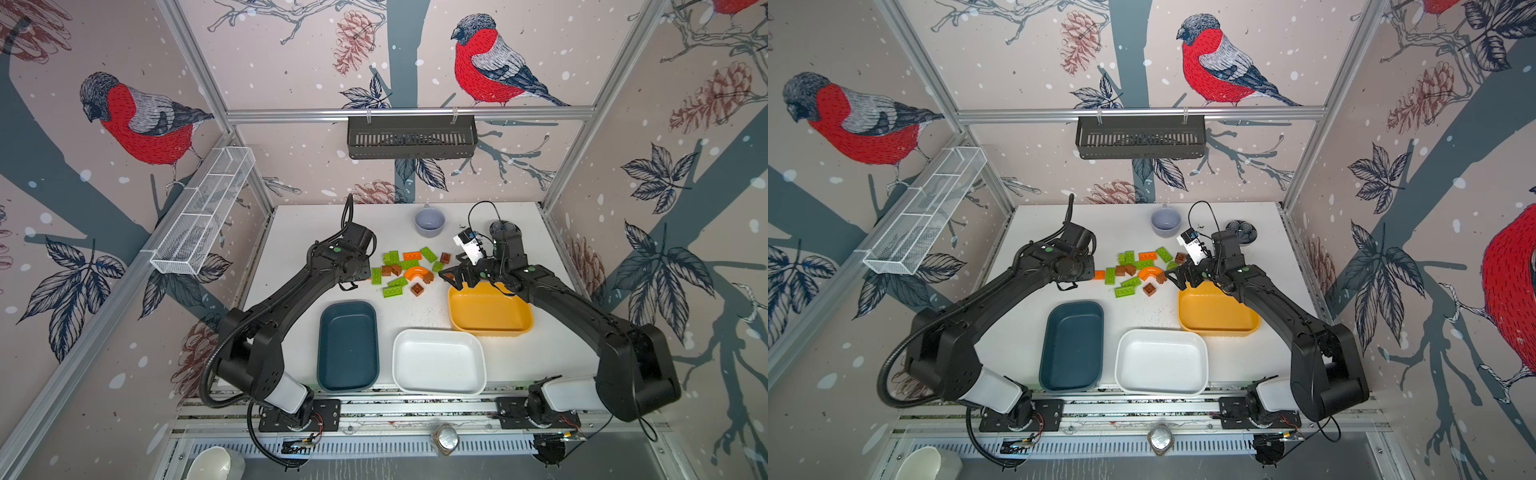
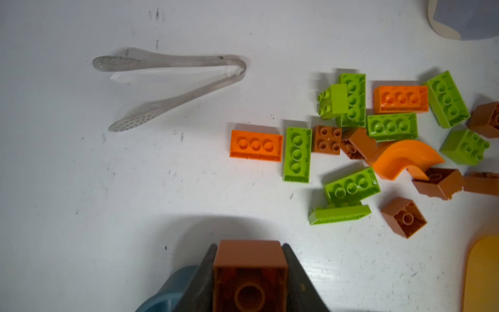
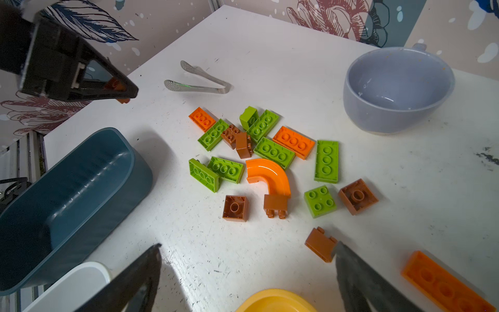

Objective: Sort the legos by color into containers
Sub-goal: 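Lift the brown brick with the left gripper and drop it into the teal tray, then grasp an orange brick at the pile edge with the left gripper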

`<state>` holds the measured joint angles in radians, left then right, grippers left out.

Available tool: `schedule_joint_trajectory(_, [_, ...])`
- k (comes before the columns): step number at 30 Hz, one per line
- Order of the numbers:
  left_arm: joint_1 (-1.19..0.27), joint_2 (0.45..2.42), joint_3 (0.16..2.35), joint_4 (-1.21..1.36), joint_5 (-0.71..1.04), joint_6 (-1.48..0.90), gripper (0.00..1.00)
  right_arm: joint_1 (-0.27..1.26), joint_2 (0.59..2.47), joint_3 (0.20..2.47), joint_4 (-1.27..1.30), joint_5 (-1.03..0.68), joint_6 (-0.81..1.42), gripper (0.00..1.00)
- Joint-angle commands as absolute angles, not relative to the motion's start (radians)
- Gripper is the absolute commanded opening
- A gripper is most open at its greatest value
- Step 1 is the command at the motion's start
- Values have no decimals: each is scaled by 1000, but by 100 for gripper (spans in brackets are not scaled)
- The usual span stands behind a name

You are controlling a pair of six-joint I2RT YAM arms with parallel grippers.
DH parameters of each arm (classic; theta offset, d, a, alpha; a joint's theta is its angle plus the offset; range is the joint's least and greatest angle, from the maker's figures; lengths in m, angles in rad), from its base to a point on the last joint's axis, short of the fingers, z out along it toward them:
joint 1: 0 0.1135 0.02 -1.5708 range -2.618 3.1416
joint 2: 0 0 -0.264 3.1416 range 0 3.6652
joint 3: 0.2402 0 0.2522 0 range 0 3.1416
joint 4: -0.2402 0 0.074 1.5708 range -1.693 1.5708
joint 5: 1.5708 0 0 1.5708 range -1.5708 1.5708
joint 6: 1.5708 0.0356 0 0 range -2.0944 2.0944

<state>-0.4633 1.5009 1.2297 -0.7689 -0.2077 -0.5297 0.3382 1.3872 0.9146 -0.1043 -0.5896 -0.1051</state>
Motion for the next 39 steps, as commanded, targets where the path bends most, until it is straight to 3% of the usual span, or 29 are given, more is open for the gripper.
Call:
schedule_joint_trajectory(1, [-475, 1425, 1176, -930, -171, -587, 33, 338, 1392, 926, -100, -619, -113, 99])
schedule_joint_trajectory(11, [-512, 1272, 886, -864, -95, -705, 37, 348, 1418, 944, -103, -670, -112, 99])
schedule_joint_trajectory(16, [-512, 1320, 893, -849, -119, -695, 67, 350, 1404, 942, -121, -689, -123, 99])
schedule_joint_trajectory(19, [-512, 1329, 935, -879, -143, -680, 74, 351, 1396, 935, -118, -683, -119, 99])
schedule_joint_trajectory(25, [-510, 1407, 1093, -866, -224, -623, 79, 347, 1391, 932, -119, -675, -127, 99])
schedule_joint_trajectory(29, [-485, 1536, 1221, -812, -255, -438, 83, 341, 1386, 937, -121, -669, -135, 99])
schedule_joint_trajectory(32, [-456, 1611, 1300, -795, -181, -209, 95, 337, 1378, 933, -116, -662, -133, 99])
schedule_joint_trajectory(39, [-403, 1698, 1310, -711, -139, 265, 95, 323, 1341, 898, -98, -647, -123, 99])
